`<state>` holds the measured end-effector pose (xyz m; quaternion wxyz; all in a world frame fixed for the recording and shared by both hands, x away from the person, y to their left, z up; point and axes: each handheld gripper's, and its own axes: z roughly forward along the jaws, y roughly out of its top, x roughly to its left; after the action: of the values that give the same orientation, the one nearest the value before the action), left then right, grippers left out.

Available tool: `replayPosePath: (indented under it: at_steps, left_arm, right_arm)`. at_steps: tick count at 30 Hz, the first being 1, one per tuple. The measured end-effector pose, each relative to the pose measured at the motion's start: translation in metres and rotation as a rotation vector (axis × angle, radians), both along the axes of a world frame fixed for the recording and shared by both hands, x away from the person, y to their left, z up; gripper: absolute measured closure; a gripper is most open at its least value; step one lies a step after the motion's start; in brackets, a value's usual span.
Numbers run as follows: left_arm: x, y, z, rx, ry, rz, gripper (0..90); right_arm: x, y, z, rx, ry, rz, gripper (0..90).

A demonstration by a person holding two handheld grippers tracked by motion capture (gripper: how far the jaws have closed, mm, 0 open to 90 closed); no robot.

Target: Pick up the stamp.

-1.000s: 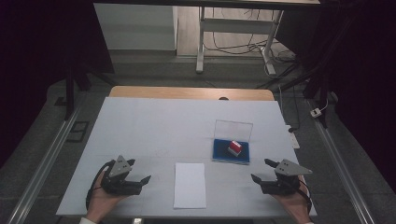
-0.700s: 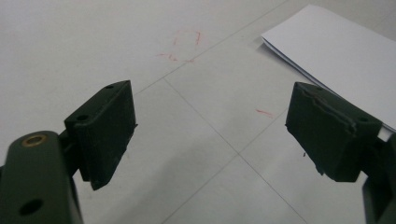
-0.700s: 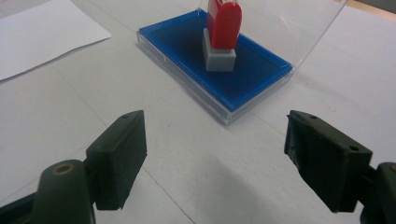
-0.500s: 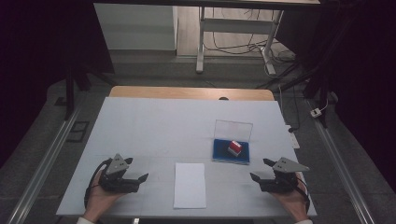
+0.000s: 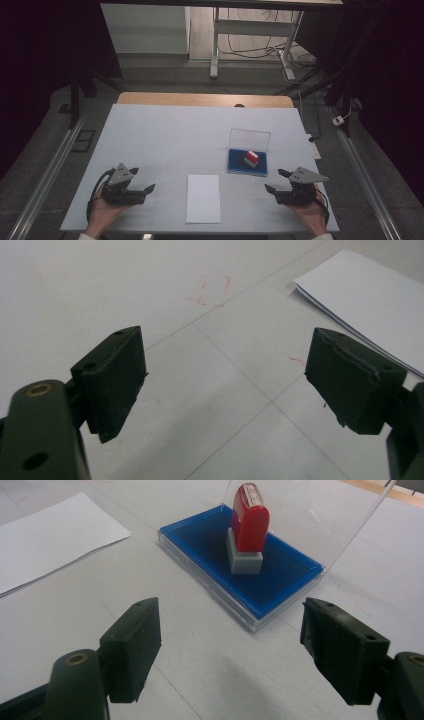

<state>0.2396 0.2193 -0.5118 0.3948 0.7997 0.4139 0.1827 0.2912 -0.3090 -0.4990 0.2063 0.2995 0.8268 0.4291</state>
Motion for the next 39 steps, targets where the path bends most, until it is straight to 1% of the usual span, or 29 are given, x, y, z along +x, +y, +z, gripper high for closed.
replayPosePath:
  at_steps: [3,4,5,7,9,12,13,14,16,17,18,19,21,22,25,27,28,29,30,31,32,33,37,38,39]
  left_arm:
    - [0.002,-0.001,-0.001,0.001,0.004,-0.004,17.1]
    - [0.003,-0.001,-0.001,0.001,0.005,-0.005,17.5]
    - [0.004,-0.002,-0.001,-0.004,0.007,-0.007,17.5]
    - [0.007,-0.003,-0.002,0.0,0.008,-0.013,17.7]
    - [0.007,-0.004,-0.002,0.008,0.007,-0.02,17.8]
    - [0.007,-0.004,-0.001,0.006,0.007,-0.026,18.0]
    - [0.006,-0.005,0.0,0.008,0.004,-0.026,18.1]
    - [0.006,-0.005,0.0,0.007,0.003,-0.027,18.1]
    - [0.005,-0.006,0.001,0.012,0.002,-0.029,18.1]
    - [0.005,-0.007,0.002,0.012,0.002,-0.03,18.1]
    - [0.004,-0.007,0.002,0.013,0.002,-0.032,18.1]
    - [0.004,-0.007,0.002,0.013,0.003,-0.032,18.1]
    - [0.003,-0.007,0.003,0.013,0.005,-0.034,18.2]
    - [0.003,-0.007,0.003,0.013,0.005,-0.034,18.2]
    - [0.003,-0.008,0.002,0.017,0.009,-0.039,18.2]
    - [0.004,-0.01,0.001,0.03,0.01,-0.048,18.2]
    - [0.004,-0.01,0.001,0.03,0.01,-0.048,18.2]
    - [0.004,-0.01,0.001,0.032,0.01,-0.049,18.2]
    - [0.004,-0.011,0.001,0.034,0.011,-0.049,18.2]
    - [0.004,-0.011,0.0,0.033,0.012,-0.05,18.2]
    - [0.004,-0.011,0.0,0.033,0.012,-0.05,18.2]
    - [0.004,-0.011,0.0,0.033,0.011,-0.05,18.2]
    - [0.004,-0.011,0.0,0.033,0.011,-0.05,18.3]
    - [0.004,-0.011,0.0,0.033,0.011,-0.051,18.4]
    - [0.004,-0.012,0.0,0.039,0.012,-0.052,18.4]
  right_arm:
    - [0.0,-0.002,0.001,0.009,0.003,0.006,24.8]
    - [0.0,-0.004,0.005,0.012,0.005,-0.001,26.0]
    - [0.0,-0.004,0.005,0.012,0.005,-0.001,26.0]
    - [0.004,-0.006,0.012,0.015,0.016,-0.003,27.6]
    - [0.008,-0.006,0.019,0.004,0.029,-0.003,28.5]
    - [0.014,-0.003,0.028,-0.005,0.056,0.002,28.4]
    - [0.016,0.0,0.031,-0.007,0.054,0.002,28.5]
    - [0.018,0.002,0.034,-0.018,0.057,0.008,28.5]
    - [0.022,0.007,0.041,-0.022,0.059,0.02,28.7]
    - [0.022,0.007,0.041,-0.022,0.059,0.02,28.7]
    - [0.025,0.011,0.047,-0.028,0.062,0.025,28.9]
    - [0.025,0.011,0.047,-0.028,0.062,0.025,28.9]
    - [0.031,0.016,0.054,-0.038,0.067,0.036,29.2]
    - [0.031,0.016,0.054,-0.038,0.067,0.036,29.2]
    - [0.038,0.021,0.058,-0.042,0.089,0.044,29.5]
    - [0.04,0.026,0.059,-0.058,0.099,0.053,29.4]
    - [0.04,0.026,0.059,-0.058,0.099,0.053,29.4]
    - [0.043,0.032,0.06,-0.072,0.108,0.061,29.3]
    - [0.043,0.032,0.06,-0.072,0.108,0.061,29.3]
    - [0.048,0.037,0.058,-0.081,0.126,0.065,29.2]
    - [0.048,0.037,0.058,-0.081,0.126,0.065,29.2]
    - [0.054,0.041,0.056,-0.092,0.136,0.062,29.3]
    - [0.059,0.045,0.056,-0.102,0.142,0.069,30.1]
    - [0.062,0.046,0.056,-0.122,0.138,0.072,30.6]
    - [0.062,0.046,0.056,-0.122,0.138,0.072,30.6]
